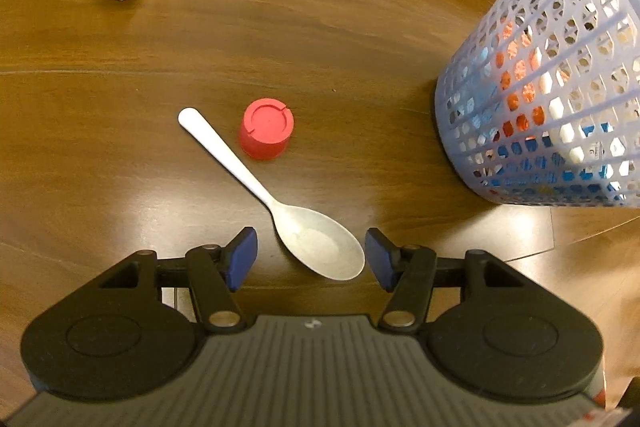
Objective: Collect trash
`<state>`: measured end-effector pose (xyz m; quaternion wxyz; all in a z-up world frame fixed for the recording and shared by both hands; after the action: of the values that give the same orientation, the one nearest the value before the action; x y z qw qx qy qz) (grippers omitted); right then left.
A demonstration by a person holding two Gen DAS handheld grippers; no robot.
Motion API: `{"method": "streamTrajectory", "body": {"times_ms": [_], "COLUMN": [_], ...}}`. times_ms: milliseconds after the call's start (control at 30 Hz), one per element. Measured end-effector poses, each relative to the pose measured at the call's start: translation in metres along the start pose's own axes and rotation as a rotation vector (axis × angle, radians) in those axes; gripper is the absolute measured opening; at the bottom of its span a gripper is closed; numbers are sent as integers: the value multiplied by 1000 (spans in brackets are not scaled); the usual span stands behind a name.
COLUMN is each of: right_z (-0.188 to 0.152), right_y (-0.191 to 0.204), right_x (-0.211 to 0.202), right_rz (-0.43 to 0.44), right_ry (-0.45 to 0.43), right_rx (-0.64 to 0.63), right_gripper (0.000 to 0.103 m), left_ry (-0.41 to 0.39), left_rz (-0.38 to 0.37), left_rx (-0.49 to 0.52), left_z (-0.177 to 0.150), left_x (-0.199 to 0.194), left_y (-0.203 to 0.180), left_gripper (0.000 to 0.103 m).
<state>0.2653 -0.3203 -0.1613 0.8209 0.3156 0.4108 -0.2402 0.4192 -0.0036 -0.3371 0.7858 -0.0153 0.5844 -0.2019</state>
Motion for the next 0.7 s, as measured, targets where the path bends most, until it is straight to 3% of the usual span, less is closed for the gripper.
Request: {"method": "streamTrajectory", "body": {"times_ms": [300, 433, 533, 600, 700], "right_z": [-16, -22, -26, -25, -26], "right_y": [36, 40, 36, 35, 34], "right_x": [-4, 1, -3, -1, -5], "right_rz": [-9, 3, 7, 8, 8], "right_ry": [-64, -45, -46, -46, -44], "right_rx": [-201, -203, -201, -197, -190], "right_gripper": [10, 10, 9, 9, 10], "left_ry": [-5, -5, -11, -10, -11], "left_rz": [13, 1, 39, 61, 65], "left_rx": [-13, -32, 6, 21, 23], "left_z": [-2, -3, -4, -6, -9], "left_x": [2, 5, 8, 10, 7], "left_y": [-4, -11, -15, -12, -4], "left_gripper": [55, 55, 55, 53, 40]}}
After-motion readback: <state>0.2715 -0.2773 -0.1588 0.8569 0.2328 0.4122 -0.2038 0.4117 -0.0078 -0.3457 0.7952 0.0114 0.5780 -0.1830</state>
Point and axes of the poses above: each gripper's, at about its wrist camera, not at the fingertips, and x roughly the way its jaws point, y to its left, z to its top, the point moved 5 cm from there along x, roughly the way its jaws point, and after that the axes turned 2 degrees about x, right-handed, at the moved point
